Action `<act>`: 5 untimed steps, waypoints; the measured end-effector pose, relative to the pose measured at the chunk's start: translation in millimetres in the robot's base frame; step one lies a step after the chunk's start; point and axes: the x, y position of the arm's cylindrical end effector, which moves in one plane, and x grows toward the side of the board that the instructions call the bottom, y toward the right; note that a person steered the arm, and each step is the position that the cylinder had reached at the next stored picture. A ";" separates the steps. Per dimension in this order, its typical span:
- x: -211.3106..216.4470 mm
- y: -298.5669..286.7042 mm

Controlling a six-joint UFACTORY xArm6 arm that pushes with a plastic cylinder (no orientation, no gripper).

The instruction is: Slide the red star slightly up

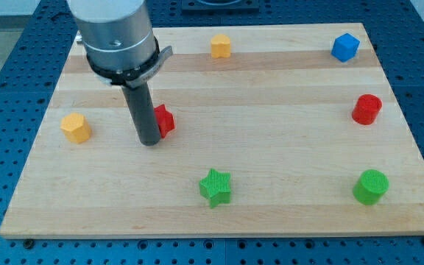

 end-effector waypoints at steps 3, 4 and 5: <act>-23.5 5.2; -17.3 46.5; -32.3 70.5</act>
